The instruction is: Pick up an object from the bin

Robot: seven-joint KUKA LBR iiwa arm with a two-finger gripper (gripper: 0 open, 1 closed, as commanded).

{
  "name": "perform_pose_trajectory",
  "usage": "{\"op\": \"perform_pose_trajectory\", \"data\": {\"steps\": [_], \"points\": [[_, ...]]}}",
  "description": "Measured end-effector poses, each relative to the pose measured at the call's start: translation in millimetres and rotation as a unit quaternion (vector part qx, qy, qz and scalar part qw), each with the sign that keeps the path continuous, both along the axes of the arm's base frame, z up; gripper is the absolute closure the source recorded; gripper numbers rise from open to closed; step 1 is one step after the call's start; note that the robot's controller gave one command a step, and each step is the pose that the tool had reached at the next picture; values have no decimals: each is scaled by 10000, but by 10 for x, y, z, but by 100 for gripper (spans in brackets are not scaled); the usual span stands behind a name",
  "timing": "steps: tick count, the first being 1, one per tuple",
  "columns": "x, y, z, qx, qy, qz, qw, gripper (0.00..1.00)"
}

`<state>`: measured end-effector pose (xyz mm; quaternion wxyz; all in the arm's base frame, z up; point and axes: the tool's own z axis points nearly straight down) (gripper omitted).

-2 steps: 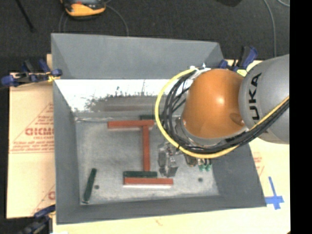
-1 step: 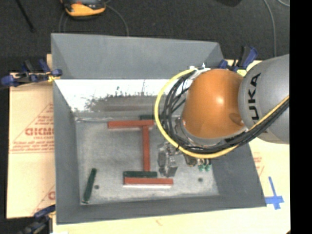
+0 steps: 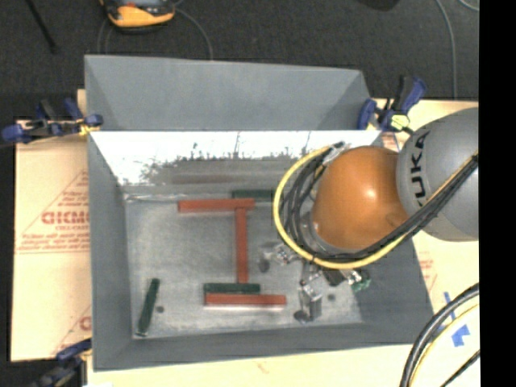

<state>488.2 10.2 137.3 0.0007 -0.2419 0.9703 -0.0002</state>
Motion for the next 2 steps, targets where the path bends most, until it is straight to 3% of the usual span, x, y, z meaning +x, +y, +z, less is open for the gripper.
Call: {"op": "perform_pose_trajectory", "data": {"steps": [1,2], "points": [[4,2,4,1,-6,0,10000,0],[-51,142,-390,6,-33,-282,9996,0]]}}
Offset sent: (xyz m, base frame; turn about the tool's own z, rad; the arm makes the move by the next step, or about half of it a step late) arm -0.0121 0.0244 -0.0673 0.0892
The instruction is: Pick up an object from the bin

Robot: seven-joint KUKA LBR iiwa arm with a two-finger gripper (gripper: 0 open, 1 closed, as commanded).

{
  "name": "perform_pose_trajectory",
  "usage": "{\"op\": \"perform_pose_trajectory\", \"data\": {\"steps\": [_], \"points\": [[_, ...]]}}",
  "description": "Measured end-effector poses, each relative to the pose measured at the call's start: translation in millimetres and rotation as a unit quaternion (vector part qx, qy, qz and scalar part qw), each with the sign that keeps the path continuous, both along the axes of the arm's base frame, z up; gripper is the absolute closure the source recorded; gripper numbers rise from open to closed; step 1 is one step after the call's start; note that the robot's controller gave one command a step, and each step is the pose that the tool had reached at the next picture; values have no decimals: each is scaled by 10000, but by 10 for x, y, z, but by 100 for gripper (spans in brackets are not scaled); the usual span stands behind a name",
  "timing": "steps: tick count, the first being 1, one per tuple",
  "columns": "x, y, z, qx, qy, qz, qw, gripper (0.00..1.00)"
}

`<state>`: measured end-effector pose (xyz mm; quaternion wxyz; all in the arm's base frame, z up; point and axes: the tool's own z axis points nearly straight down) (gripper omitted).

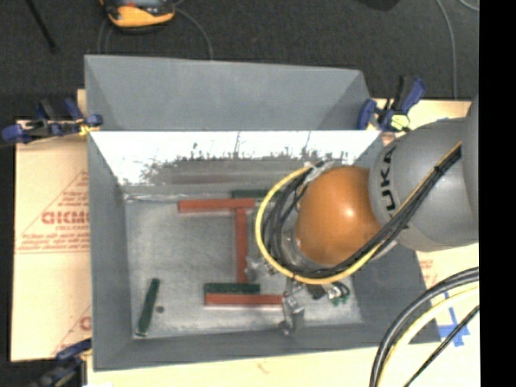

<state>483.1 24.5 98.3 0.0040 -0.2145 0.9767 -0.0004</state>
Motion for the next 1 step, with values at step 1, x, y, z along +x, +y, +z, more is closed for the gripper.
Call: {"op": "perform_pose_trajectory", "data": {"steps": [1], "points": [[103,363,-236,12,-6,-367,9993,100]]}}
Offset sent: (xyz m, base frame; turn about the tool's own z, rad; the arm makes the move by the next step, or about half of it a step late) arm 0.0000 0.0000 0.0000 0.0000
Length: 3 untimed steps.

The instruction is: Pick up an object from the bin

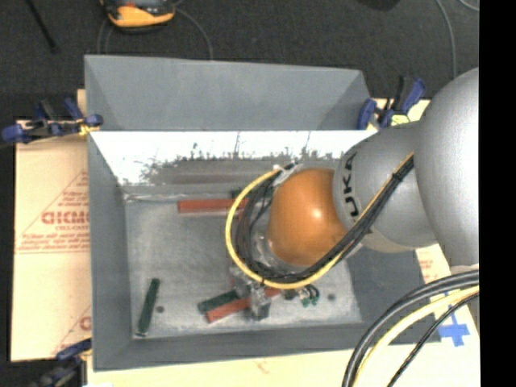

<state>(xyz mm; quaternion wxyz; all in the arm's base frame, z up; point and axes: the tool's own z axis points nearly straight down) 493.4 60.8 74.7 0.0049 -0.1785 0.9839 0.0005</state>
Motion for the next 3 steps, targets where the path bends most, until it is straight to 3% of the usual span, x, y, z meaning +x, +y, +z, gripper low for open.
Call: {"op": "perform_pose_trajectory", "data": {"steps": [1,2,3], "points": [[0,0,0,0,0,1,10000,100],[1,-192,1515,-13,19,12,10000,100],[-5,-191,1508,-12,29,11,10000,0]]}}
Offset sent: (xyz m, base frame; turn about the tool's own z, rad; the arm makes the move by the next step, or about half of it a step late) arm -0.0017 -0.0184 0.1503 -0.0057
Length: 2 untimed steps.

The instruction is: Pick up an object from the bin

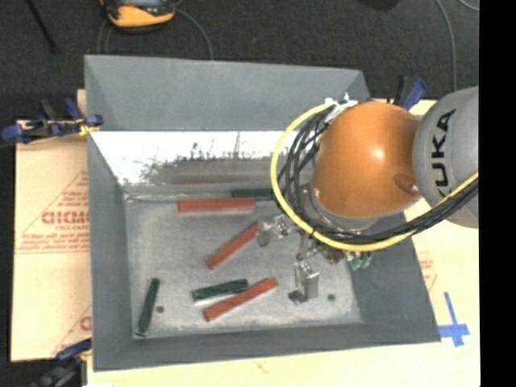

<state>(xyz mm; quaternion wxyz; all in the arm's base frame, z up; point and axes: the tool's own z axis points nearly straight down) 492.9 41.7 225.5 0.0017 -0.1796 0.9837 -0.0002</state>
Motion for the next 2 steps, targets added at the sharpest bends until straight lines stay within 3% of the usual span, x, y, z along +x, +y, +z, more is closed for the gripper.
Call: {"op": "perform_pose_trajectory", "data": {"steps": [1,2], "points": [[0,0,0,1,0,-2,10000,0],[-32,113,-501,9,-30,-292,9996,0]]}}
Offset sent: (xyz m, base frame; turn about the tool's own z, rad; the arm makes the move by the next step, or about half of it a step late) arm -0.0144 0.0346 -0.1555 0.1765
